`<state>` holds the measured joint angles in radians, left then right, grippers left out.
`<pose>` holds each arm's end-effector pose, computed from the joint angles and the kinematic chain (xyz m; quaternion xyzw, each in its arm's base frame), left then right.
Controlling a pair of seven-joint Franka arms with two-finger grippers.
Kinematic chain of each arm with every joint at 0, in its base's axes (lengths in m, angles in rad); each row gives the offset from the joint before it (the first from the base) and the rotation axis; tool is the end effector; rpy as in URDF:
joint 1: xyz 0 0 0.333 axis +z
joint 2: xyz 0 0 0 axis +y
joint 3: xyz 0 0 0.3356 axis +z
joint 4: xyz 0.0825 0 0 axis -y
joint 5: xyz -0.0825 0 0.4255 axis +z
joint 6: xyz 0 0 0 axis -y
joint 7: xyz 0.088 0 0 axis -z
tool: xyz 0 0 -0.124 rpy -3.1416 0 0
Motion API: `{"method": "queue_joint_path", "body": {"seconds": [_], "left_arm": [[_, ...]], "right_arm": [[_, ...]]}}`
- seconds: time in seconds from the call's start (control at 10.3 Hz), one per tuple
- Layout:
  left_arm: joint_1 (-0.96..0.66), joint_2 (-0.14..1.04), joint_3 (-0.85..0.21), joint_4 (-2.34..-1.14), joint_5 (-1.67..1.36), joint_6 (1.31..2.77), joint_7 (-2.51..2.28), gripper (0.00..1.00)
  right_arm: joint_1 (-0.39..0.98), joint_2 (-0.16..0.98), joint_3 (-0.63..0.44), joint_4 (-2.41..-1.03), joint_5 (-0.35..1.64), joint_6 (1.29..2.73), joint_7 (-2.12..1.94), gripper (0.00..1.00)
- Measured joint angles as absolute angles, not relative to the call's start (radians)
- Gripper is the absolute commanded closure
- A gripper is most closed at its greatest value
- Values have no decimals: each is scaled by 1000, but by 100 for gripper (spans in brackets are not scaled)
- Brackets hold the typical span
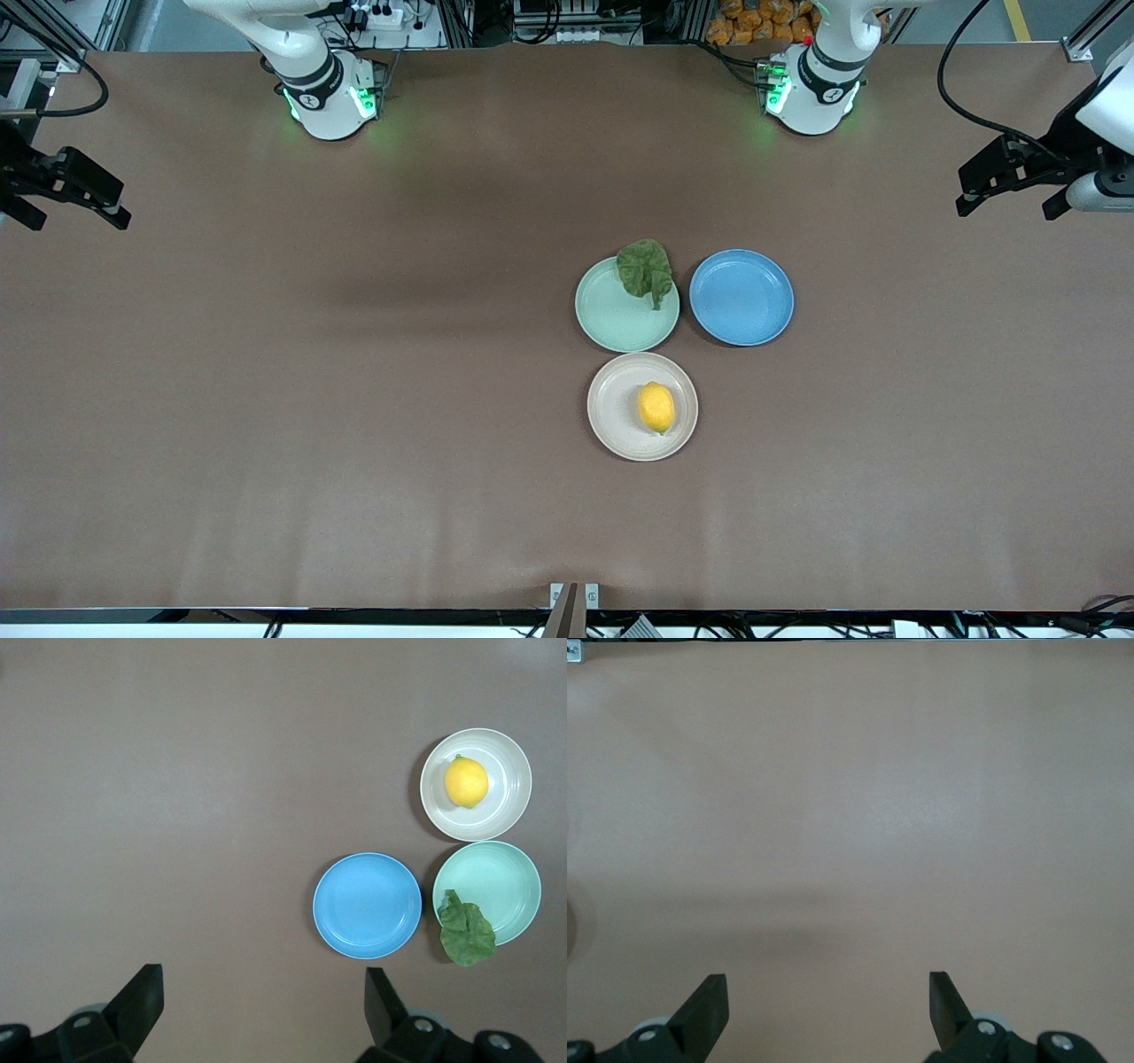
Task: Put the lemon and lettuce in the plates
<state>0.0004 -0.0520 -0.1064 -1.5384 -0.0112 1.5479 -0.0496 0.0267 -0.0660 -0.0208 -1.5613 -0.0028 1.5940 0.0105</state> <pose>0.5740 -0.0643 0.6720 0.9991 -0.0285 0.0303 0.0052 0.5780 0.0026 0.6729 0.9988 -0.0023 0.0493 0.0003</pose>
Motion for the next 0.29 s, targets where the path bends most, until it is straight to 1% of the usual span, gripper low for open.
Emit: {"method": "queue_joint_path", "body": {"seconds": [0.29], "left_arm": [[0,-53,-106,-1515,-11,1515,-50,0]], "right_arm": [[27,-66,-21,-1562,-3,1592,10,0]]}}
